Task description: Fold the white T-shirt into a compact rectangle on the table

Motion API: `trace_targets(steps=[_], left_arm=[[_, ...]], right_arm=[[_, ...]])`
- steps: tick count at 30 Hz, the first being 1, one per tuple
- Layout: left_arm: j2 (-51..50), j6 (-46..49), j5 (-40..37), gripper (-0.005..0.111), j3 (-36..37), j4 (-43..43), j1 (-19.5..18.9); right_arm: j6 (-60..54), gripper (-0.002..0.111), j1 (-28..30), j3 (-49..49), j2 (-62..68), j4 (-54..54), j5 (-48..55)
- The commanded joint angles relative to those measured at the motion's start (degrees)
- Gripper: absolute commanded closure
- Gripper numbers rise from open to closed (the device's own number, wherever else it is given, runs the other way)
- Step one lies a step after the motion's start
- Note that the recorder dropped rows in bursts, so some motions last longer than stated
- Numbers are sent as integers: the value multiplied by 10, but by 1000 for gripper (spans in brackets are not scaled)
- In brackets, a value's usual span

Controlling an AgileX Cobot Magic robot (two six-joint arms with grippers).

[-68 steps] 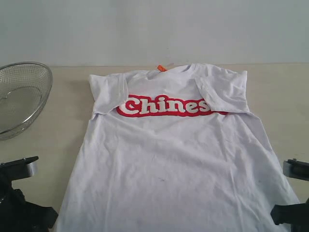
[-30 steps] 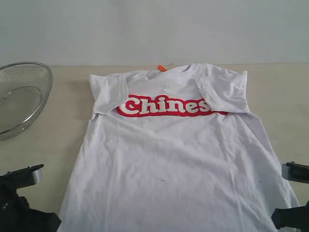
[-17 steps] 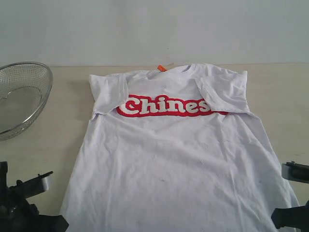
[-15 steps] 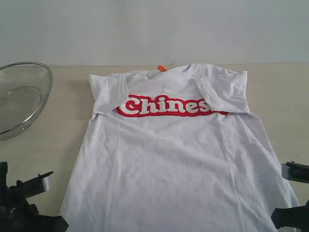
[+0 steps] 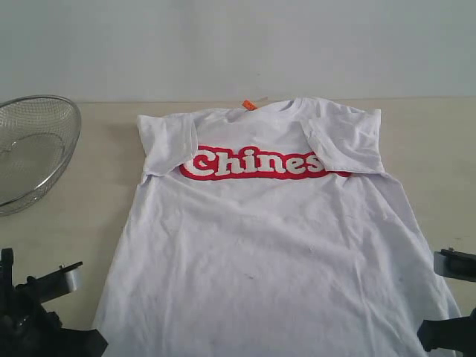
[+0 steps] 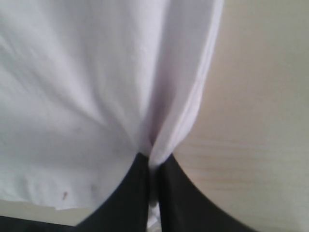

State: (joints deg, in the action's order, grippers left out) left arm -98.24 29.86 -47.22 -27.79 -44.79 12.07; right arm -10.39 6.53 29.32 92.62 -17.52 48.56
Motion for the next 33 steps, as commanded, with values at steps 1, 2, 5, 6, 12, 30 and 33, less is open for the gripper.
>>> trace_targets(steps=[1,2,5,6,12,30,33], left_arm=[[-29,6,59,67,1,7,0],[-36,6,62,69,1,7,0],[-62,12,72,71,-2,6,0],[-68,14,72,72,-5,6,0],[-71,18,75,87,-16,7,0],[-22,76,102,102,-16,-53,-1],[10,76,102,102,-16,-54,-1]], right_arm=[[-4,108,3,0,0,-4,-3],[-4,108,3,0,0,-4,-3],[-4,108,3,0,0,-4,-3],[-4,108,3,0,0,-4,-3],[-4,108,3,0,0,-4,-3],[-54,108,3,16,-3,-58,13],[-56,108,3,16,-23,-60,13]])
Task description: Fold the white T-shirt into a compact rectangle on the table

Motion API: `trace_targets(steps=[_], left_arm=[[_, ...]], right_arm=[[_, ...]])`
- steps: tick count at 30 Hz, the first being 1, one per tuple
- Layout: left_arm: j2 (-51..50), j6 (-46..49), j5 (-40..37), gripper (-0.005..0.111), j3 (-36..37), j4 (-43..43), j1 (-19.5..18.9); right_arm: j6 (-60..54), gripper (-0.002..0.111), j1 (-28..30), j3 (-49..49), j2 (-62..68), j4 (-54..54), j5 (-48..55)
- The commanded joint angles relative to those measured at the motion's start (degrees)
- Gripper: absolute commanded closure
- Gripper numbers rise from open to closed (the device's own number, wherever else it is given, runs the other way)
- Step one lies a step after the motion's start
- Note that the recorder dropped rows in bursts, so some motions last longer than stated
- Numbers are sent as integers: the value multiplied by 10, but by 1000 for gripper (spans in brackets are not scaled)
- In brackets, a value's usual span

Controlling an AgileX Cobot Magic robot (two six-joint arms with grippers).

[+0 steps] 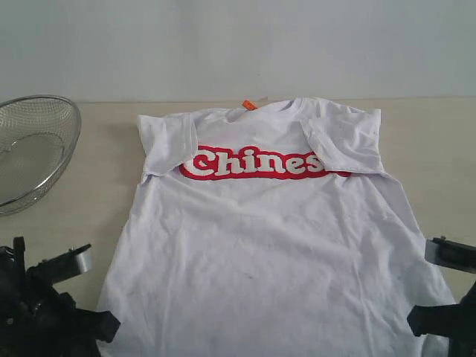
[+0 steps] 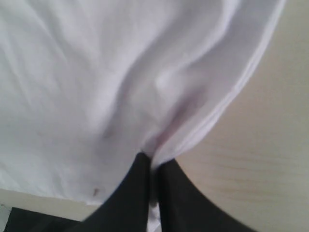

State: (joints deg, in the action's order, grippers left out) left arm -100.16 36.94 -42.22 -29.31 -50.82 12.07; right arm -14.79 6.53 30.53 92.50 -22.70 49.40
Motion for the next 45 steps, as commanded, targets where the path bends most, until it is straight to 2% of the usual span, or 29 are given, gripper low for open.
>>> trace_targets(steps=[1,24,30,35,39,45], left_arm=[[38,6,52,102,-1,6,-1],[190,-22,15,102,17,13,-1],[170,-70,-4,102,18,85,0],[141,-70,-3,102,18,98,34],[115,-120,30,102,18,142,62],[95,-141,30,100,18,172,66]], right_arm=[[-12,108,3,4,-31,-8,5],[-61,108,3,4,-210,-82,74],[-62,108,3,4,-210,-82,67],[-64,108,3,4,-210,-82,66],[-64,108,3,2,-210,-80,63],[-65,108,3,2,-210,-80,61]])
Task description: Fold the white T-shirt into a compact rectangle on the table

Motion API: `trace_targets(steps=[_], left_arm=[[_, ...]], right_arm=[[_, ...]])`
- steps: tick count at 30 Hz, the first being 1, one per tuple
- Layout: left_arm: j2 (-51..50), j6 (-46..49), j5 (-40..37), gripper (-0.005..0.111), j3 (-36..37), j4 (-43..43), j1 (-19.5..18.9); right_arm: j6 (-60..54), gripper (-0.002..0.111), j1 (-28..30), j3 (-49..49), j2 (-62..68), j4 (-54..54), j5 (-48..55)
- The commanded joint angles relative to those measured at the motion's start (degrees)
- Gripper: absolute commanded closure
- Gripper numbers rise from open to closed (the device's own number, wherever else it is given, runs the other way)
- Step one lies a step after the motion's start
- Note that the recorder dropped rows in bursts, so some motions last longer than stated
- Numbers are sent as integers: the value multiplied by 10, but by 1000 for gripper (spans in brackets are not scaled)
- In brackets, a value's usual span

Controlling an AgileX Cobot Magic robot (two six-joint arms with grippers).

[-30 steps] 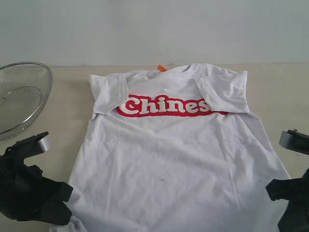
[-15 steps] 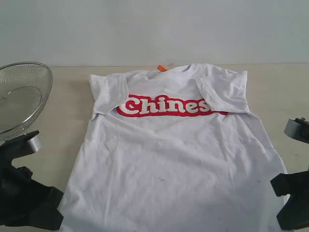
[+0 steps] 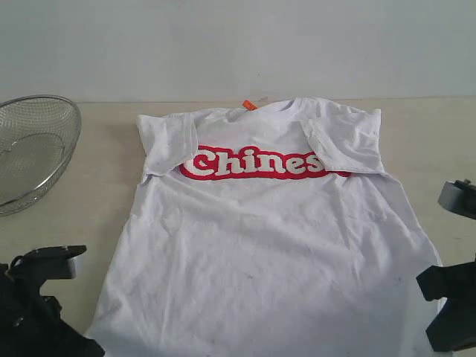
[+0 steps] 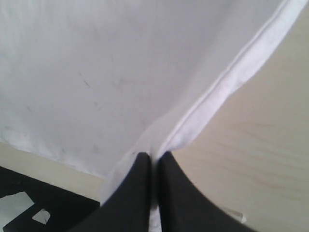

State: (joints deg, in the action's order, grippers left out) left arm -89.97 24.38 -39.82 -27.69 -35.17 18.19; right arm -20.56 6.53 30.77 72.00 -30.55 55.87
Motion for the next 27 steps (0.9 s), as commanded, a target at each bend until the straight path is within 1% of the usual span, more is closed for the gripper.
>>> trace_targets(steps=[1,2,4,7,8,9,11,15,21,27], left_arm=[[-7,-16,6,96,2,15,5],[-7,-16,6,90,2,15,5],[-7,-16,4,75,2,16,5],[-7,-16,-7,45,2,5,5],[-7,-16,-16,39,2,-3,5],[-7,-16,-23,38,2,-10,5],[-7,-16,-27,39,2,-18,5],[-8,-22,-11,40,2,-21,5],[-35,-22,-11,40,2,-27,5],[-62,23,-11,40,2,-75,5]], right_arm=[[-9,108,3,-1,-5,-1,-6],[-10,108,3,-1,-5,-2,-6],[-10,108,3,-1,-5,-2,-7],[-10,108,3,-1,-5,-2,-12],[-10,108,3,-1,-5,-2,-15],[-10,108,3,-1,-5,-2,-16],[-10,108,3,-1,-5,-2,-19],[-10,108,3,-1,-5,-2,-21],[-12,108,3,-1,-5,-3,-23],[-12,108,3,-1,-5,-3,-29]])
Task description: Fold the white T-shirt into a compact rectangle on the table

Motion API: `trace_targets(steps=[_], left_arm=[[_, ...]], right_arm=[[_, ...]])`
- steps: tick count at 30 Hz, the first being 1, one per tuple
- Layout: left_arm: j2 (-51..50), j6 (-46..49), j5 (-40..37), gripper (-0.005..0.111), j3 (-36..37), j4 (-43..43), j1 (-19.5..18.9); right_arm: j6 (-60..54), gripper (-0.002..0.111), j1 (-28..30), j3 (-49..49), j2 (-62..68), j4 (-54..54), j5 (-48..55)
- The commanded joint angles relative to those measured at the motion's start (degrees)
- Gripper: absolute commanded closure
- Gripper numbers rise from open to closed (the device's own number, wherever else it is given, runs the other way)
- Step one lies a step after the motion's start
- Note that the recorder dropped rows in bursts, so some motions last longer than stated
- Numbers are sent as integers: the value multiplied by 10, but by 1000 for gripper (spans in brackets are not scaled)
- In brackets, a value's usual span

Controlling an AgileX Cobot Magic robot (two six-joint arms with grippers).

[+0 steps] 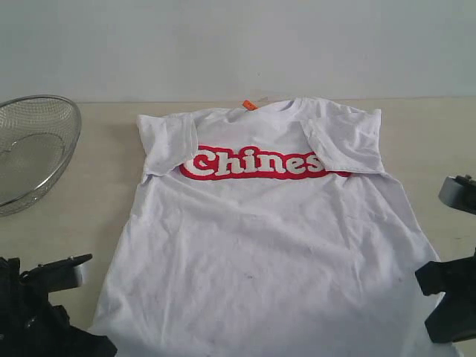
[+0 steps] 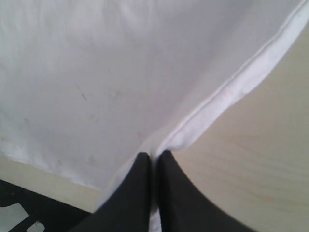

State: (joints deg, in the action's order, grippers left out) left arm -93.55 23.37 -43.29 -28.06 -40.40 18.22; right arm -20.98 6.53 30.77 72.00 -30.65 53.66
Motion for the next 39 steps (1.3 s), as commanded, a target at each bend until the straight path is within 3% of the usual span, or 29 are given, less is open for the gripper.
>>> trace_targets(steps=[1,4,12,27,39], left_arm=[[-28,37,24,40,6,-24,4],[-39,38,31,45,6,-23,4],[-51,115,56,102,2,-72,4],[0,164,54,102,-37,-128,4],[59,116,54,102,-136,-83,3]], right_arm=[[-8,108,3,-1,-5,-2,-8],[-9,108,3,-1,-5,-2,-10],[-11,108,3,-1,-5,-4,-12],[-37,108,3,8,-5,-44,-37],[-42,108,3,73,-5,-63,-82]])
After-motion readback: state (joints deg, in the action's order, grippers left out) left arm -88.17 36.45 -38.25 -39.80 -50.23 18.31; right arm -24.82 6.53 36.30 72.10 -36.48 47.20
